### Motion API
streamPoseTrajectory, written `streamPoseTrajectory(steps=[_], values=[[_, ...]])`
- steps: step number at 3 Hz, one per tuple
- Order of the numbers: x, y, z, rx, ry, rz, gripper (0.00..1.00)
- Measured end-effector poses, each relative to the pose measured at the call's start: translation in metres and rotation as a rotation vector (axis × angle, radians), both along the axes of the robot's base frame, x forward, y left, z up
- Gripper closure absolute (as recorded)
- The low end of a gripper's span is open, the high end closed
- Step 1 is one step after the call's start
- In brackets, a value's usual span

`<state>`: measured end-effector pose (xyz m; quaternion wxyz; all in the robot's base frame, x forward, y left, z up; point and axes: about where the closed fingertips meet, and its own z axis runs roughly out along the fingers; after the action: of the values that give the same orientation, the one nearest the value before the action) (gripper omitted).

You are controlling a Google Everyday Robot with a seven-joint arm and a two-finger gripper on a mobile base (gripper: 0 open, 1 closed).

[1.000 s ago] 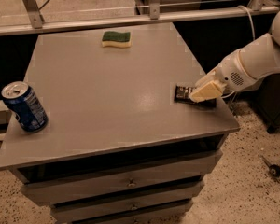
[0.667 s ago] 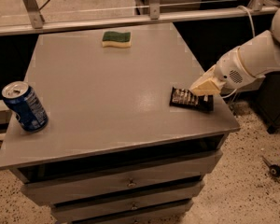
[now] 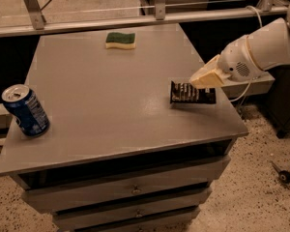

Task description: Pick rxbar chocolate

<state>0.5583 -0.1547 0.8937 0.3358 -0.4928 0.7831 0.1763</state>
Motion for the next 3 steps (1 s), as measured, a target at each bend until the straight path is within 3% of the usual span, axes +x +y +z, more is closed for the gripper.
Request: streamPoseTrajectory(steps=[1,3], values=[[0.002,0.005,0.014,0.037,-0.027,0.004,1.0],[0.018,0.036,0.045,0.225,-0.086,-0.029,1.0]])
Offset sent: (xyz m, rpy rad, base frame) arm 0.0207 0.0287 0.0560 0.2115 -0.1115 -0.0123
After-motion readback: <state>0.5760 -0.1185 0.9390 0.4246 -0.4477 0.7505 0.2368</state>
